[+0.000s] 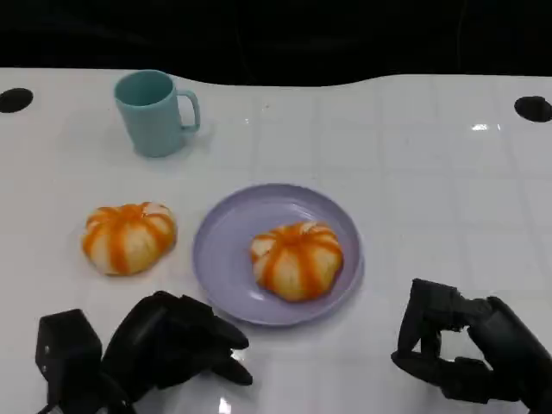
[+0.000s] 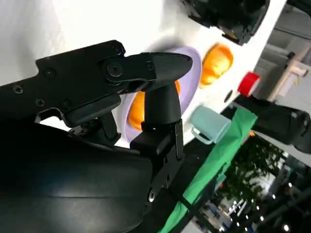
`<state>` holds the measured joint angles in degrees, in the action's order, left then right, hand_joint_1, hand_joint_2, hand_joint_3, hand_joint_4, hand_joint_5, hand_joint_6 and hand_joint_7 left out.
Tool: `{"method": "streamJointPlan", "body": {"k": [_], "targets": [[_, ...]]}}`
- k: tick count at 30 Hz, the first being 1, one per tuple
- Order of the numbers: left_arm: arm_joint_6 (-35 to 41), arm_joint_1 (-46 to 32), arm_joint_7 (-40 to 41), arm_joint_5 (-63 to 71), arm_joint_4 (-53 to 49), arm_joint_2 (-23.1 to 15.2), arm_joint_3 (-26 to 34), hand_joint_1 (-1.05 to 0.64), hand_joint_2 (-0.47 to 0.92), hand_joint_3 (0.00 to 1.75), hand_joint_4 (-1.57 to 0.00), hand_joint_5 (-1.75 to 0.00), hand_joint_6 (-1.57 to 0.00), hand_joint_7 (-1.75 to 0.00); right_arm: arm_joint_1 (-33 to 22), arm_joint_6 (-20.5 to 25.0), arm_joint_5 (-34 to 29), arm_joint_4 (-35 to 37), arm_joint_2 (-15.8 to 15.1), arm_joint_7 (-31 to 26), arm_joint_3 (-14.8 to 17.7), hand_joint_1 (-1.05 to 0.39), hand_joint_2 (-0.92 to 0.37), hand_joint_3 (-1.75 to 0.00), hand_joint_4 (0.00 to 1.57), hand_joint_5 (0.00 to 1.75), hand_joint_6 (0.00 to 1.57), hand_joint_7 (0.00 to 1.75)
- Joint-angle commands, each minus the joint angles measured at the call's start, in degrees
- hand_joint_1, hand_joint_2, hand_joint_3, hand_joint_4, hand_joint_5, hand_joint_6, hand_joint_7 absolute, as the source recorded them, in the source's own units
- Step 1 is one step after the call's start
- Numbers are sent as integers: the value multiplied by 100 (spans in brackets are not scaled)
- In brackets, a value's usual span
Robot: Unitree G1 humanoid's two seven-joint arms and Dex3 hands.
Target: Grasp the bread from the table and place it into the plate.
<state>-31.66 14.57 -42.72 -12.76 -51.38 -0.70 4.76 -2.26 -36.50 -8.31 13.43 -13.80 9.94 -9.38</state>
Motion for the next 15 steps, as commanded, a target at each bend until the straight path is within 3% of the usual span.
{"method": "streamJointPlan", "body": {"k": [1,15], "targets": [[-83,42,-26,3,-103,-104,40,-105,81,0,-157,-19,-153,0,101,-284,-33,268,14,-117,124,-46,-92,-31,84,175,61,175],[-164,158,-11,17,-333,-151,72,-105,81,1,-157,-19,-154,0,272,-481,-8,660,127,-119,189,-45,-92,-31,84,175,60,175]]}}
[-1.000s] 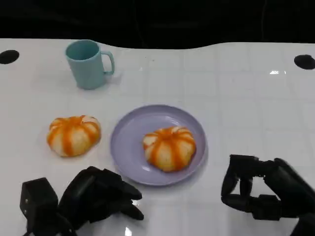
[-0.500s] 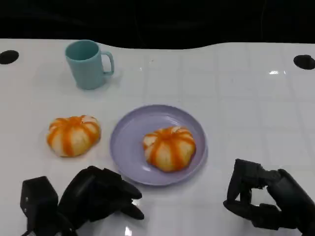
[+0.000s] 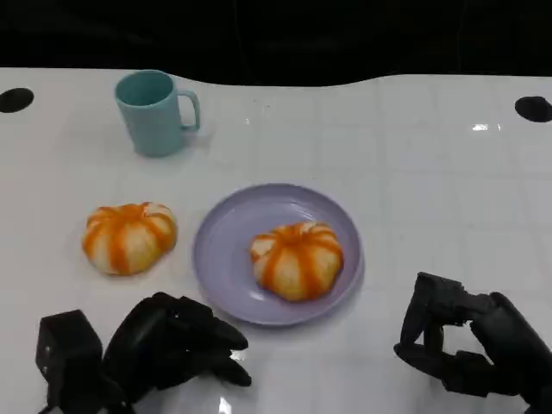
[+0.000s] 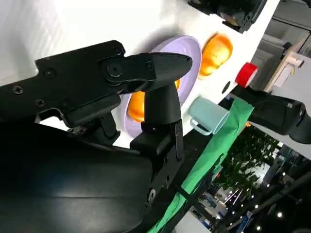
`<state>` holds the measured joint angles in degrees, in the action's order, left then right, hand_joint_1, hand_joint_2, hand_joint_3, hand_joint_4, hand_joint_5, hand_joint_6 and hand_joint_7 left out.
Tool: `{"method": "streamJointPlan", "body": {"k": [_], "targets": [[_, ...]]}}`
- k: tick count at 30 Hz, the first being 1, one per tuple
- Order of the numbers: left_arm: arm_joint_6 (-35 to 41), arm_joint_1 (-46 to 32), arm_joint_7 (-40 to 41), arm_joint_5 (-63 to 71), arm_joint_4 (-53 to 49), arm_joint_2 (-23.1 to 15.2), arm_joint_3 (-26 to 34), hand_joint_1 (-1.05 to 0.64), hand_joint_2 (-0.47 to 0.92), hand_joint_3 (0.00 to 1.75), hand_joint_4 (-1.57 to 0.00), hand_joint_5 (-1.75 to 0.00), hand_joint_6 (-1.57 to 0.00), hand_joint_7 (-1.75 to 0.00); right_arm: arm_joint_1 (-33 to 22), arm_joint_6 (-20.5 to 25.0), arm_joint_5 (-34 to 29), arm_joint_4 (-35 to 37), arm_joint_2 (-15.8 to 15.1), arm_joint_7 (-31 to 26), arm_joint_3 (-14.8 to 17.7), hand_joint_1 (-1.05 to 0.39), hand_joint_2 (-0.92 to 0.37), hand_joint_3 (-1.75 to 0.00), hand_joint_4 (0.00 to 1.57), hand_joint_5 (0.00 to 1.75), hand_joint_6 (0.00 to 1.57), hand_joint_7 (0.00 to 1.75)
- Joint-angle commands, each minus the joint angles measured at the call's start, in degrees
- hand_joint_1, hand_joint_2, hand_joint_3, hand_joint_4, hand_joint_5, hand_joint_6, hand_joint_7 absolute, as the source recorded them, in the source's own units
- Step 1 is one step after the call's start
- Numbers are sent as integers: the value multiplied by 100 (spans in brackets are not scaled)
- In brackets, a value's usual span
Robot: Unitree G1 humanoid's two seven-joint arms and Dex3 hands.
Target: Grasp the bread from the table and place it into the plate.
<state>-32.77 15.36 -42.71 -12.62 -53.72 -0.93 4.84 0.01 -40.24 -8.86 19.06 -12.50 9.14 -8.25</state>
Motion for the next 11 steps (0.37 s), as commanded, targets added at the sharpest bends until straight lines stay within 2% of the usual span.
{"method": "streamJointPlan", "body": {"k": [1,11], "targets": [[-31,87,-36,-22,-114,-124,77,-105,80,0,-157,-19,-154,-1,57,-131,20,119,4,-58,77,-45,-92,-31,84,175,60,175],[16,107,4,7,-137,-128,117,-105,79,0,-157,-20,-155,-1,155,-282,-69,305,33,-113,75,-45,-92,-30,85,175,61,175]]}}
